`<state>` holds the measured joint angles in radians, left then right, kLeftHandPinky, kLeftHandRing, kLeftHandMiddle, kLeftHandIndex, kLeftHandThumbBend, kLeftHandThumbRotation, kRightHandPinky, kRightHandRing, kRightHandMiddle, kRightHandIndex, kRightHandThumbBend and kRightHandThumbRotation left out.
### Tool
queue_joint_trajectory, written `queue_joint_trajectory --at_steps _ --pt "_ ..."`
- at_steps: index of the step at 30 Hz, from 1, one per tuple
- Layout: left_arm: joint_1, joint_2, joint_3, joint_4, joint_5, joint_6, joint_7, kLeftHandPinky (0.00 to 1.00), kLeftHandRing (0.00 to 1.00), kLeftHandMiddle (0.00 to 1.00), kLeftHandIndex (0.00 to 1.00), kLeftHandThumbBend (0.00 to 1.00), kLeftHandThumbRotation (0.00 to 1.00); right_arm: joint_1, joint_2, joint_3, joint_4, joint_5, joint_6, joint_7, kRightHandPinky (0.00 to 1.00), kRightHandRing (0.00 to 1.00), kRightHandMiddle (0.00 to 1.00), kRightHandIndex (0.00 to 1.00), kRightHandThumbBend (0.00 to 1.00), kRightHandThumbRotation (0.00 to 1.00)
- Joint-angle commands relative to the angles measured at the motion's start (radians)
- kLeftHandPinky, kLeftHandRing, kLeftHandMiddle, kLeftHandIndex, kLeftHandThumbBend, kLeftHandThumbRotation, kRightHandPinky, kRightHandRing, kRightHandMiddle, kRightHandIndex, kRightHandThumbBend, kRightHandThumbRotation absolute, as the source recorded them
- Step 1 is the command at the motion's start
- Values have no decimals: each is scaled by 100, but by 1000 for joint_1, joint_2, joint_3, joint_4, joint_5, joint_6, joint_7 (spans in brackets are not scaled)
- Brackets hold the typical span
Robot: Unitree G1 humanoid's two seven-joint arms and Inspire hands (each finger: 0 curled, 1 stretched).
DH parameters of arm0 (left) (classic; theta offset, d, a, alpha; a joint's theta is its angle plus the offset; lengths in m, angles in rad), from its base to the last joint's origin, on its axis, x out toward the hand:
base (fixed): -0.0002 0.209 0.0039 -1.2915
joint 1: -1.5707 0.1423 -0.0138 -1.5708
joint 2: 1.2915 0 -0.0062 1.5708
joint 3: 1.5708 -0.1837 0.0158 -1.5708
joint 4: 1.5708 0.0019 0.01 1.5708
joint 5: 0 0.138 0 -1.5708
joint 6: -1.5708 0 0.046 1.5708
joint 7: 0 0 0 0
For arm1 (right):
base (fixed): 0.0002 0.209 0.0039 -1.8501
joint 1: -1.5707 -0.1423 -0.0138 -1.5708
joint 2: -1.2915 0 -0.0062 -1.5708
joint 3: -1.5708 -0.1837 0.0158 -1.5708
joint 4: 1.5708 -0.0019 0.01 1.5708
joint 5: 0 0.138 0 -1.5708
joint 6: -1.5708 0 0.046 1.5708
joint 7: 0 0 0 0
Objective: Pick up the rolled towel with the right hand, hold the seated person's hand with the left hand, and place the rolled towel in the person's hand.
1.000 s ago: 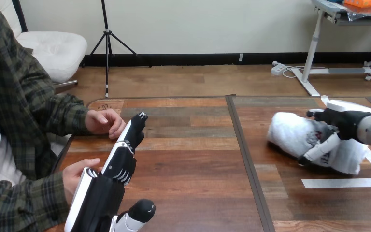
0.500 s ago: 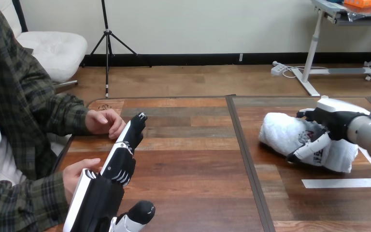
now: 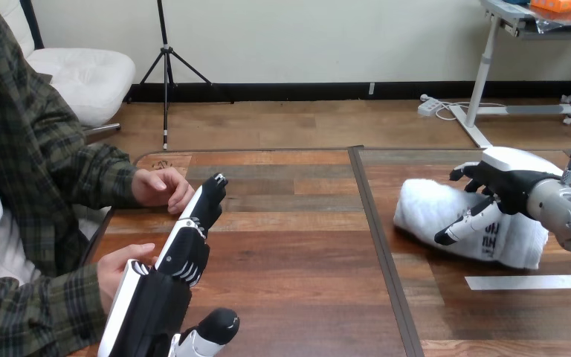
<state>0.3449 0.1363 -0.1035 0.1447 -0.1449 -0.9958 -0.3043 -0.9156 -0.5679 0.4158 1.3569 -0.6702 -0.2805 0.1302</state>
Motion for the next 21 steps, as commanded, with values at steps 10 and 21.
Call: queue_joint_trajectory --at_steps 10,21 --pt "-44 -11 -14 -45 -16 -6 0 98 98 98 93 86 77 35 43 -5 10 19 -35 -12 43 45 47 47 96 9" --pt "-30 -3 -15 -67 -22 11 0 97 98 98 93 86 76 41 43 -9 6 24 -59 -24 35 38 40 40 87 1"
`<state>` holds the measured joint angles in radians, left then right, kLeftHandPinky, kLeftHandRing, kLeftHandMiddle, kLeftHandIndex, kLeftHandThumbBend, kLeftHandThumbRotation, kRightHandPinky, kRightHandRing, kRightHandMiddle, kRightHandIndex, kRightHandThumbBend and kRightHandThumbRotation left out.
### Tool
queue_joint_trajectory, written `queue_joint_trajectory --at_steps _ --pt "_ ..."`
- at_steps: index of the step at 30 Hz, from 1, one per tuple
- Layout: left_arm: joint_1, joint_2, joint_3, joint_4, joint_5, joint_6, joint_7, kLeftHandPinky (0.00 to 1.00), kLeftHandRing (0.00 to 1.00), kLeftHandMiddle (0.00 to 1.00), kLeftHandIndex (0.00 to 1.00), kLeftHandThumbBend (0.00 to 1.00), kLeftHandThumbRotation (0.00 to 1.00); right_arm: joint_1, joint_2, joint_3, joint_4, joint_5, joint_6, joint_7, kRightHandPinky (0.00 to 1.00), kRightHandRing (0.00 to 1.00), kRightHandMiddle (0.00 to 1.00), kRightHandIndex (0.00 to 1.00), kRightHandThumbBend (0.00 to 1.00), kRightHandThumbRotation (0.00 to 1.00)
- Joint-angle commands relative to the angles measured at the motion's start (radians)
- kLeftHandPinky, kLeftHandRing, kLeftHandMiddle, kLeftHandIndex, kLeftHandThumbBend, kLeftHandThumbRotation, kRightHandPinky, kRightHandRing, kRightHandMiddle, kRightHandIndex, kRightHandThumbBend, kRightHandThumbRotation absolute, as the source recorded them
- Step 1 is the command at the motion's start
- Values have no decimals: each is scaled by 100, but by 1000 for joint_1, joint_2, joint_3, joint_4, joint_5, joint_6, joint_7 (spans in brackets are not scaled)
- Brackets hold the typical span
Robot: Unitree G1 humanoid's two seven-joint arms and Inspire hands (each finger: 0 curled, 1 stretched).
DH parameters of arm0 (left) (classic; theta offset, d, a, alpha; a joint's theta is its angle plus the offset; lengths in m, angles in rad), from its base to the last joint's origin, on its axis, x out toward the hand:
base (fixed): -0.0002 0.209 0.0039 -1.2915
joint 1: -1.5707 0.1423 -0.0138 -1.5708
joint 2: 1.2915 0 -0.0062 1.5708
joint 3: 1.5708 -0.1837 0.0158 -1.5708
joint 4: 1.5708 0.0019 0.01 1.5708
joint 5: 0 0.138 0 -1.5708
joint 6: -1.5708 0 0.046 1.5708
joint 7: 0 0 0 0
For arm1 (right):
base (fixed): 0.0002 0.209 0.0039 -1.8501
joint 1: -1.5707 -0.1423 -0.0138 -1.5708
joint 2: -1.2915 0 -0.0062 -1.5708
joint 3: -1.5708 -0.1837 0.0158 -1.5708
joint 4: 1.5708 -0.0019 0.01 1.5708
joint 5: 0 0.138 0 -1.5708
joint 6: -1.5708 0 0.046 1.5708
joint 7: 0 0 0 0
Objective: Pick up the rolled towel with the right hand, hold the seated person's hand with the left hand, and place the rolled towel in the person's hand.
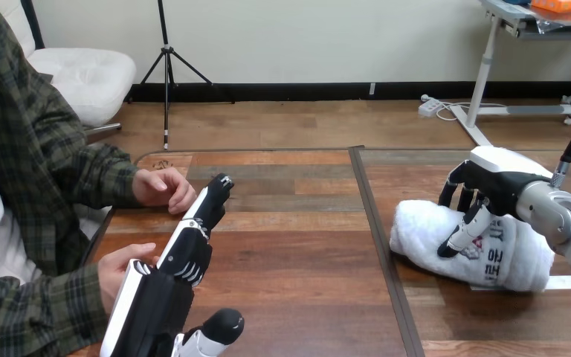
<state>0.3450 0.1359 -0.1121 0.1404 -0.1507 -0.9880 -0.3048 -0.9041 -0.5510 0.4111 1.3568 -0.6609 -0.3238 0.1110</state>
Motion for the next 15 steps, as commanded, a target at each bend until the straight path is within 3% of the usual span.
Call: queue_joint_trajectory --at_steps 1,15 --pt "-29 -2 -6 -64 -16 3 1 97 98 98 92 86 76 30 25 -4 6 15 -18 -6 34 37 40 40 86 0" --pt "-14 -5 1 -90 -11 20 9 95 97 97 92 88 77 37 29 -28 -6 56 -68 8 29 33 36 37 84 0"
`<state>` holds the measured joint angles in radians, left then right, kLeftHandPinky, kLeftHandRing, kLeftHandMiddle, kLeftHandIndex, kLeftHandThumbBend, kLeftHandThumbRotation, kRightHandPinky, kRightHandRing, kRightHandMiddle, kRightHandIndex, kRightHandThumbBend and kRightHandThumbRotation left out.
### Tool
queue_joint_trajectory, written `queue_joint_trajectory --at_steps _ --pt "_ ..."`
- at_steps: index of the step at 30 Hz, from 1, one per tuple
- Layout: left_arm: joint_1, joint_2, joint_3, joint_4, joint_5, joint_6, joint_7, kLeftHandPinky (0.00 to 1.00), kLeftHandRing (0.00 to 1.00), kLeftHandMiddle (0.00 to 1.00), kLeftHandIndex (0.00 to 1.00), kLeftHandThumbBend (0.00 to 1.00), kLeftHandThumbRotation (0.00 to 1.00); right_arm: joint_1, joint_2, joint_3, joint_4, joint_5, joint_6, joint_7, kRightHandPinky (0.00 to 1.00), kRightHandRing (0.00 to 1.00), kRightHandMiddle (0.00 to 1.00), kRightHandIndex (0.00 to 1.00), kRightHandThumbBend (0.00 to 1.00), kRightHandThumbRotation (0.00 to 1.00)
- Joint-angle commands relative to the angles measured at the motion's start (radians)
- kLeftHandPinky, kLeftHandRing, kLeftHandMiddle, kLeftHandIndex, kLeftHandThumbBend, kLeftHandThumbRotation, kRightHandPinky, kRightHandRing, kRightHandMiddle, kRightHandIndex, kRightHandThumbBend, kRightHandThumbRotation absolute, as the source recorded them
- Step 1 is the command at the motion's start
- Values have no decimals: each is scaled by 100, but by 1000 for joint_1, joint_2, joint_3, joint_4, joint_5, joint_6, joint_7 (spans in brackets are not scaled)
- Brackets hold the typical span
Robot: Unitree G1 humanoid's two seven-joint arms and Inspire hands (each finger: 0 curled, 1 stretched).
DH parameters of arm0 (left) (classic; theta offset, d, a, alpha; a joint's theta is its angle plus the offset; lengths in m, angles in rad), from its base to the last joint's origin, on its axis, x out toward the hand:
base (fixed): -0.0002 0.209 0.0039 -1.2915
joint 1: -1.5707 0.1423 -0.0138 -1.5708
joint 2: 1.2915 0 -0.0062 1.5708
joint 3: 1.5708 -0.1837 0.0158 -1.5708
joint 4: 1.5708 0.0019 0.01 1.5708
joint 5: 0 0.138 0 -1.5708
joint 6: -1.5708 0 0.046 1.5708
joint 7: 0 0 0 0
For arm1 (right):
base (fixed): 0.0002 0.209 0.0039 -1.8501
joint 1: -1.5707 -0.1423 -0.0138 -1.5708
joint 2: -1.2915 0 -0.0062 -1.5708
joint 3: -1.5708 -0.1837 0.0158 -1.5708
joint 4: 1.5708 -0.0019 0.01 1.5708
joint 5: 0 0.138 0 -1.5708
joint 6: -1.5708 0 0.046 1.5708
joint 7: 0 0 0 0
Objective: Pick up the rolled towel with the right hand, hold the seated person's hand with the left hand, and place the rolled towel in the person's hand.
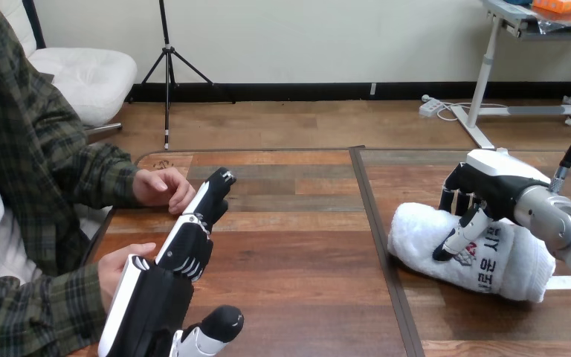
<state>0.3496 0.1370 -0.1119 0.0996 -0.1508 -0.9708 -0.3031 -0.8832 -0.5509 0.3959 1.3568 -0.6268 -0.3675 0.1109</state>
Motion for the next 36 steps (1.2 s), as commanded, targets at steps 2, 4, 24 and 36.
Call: queue_joint_trajectory --at_steps 2,4,24,36 --pt "-18 -6 2 -51 -9 3 8 95 97 97 92 88 77 19 29 -19 -7 30 -34 10 29 33 36 36 84 0" --pt "-17 -5 3 -53 -7 4 8 95 97 97 92 88 77 21 29 -24 -9 35 -42 12 29 32 36 36 84 0" --pt "-5 -2 7 -73 -5 19 10 94 97 97 91 88 77 42 29 -48 -17 81 -95 37 29 32 35 35 82 0" --pt "-5 -3 8 -81 -7 20 7 93 97 97 91 86 78 50 33 -46 -24 87 -82 50 33 37 41 41 88 3"
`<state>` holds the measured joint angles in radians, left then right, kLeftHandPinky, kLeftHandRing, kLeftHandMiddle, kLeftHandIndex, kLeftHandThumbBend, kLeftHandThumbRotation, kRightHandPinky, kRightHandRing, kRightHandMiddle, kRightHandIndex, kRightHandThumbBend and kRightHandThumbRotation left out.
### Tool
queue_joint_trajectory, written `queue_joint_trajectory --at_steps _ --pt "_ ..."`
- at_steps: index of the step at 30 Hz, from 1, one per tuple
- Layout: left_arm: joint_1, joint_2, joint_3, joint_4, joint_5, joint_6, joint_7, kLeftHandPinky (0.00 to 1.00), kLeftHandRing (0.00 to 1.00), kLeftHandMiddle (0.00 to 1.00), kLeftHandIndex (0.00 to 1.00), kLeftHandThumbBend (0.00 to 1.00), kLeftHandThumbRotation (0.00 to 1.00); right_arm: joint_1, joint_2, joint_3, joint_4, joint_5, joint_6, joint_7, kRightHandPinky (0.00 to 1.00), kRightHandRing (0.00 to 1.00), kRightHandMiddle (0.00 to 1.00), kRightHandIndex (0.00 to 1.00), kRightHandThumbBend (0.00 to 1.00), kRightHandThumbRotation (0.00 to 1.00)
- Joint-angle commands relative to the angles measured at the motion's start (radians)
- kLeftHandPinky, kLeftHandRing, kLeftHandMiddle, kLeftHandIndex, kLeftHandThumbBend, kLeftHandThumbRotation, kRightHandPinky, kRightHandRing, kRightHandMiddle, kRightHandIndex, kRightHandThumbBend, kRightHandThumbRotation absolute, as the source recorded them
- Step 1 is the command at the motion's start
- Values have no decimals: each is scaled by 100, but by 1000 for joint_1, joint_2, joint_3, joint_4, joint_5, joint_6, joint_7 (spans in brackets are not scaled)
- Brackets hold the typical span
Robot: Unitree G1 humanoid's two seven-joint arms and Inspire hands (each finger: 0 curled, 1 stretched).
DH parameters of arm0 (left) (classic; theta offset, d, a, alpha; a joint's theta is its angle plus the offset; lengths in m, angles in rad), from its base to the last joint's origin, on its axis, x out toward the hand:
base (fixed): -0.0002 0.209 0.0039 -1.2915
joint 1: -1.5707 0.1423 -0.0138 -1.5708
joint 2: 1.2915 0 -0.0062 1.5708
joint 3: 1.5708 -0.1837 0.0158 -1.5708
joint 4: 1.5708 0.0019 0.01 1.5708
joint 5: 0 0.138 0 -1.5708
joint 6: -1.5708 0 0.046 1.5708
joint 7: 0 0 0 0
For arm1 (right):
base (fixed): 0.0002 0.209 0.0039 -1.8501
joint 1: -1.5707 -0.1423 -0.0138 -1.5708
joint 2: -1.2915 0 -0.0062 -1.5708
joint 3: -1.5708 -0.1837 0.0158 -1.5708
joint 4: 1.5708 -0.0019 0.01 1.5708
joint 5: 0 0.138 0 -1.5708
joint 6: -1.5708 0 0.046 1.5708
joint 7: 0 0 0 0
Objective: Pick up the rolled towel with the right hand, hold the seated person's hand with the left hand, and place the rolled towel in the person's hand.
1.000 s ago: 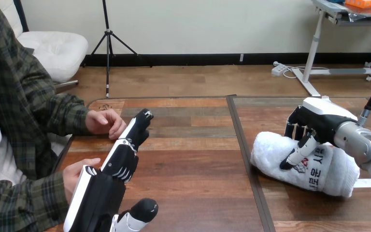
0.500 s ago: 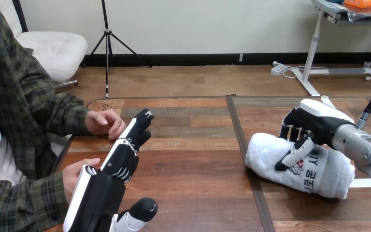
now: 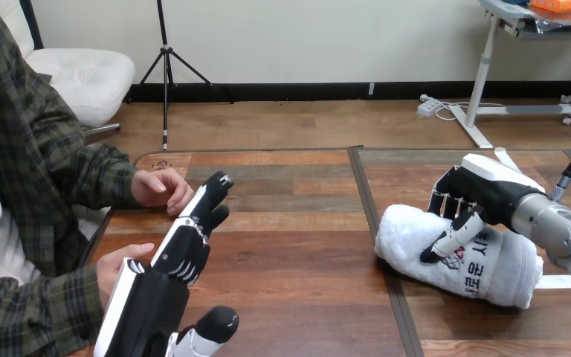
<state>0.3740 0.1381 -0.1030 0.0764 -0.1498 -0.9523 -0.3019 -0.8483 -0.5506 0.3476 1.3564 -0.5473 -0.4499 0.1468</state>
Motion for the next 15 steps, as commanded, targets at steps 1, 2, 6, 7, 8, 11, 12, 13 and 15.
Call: queue_joint_trajectory --at_steps 1,2,6,7,8,11,12,13,15 --pt "-29 -4 -1 -59 -8 4 6 93 97 97 91 87 77 15 33 4 -24 5 1 13 34 38 42 42 89 5" --pt "-27 -3 -2 -64 -9 9 6 93 97 97 91 87 77 16 33 9 -25 0 4 13 35 39 43 43 90 6" --pt "-25 -2 -3 -72 -11 17 5 94 97 97 91 88 77 17 35 24 -28 -17 12 14 42 46 49 49 95 18" --pt "-25 -2 -3 -73 -11 17 5 94 97 97 91 88 77 17 35 27 -29 -20 13 15 43 47 51 51 96 21" --pt "-25 -3 -2 -74 -10 18 5 94 97 97 91 88 77 17 35 37 -30 -30 16 16 45 48 52 52 97 24" --pt "-25 -4 0 -77 -6 19 6 94 97 97 91 88 77 18 37 56 -34 -50 24 19 51 55 60 60 99 34" --pt "-25 -5 0 -77 -5 19 7 94 97 97 91 87 77 18 38 60 -35 -56 28 20 56 60 64 65 99 38" --pt "-25 -5 1 -78 -3 19 7 93 97 97 91 87 77 19 38 63 -36 -59 31 21 58 62 66 67 99 40" --pt "-24 -3 0 -80 -7 23 6 93 97 97 91 88 77 22 43 69 -38 -66 39 19 61 64 68 70 100 43"
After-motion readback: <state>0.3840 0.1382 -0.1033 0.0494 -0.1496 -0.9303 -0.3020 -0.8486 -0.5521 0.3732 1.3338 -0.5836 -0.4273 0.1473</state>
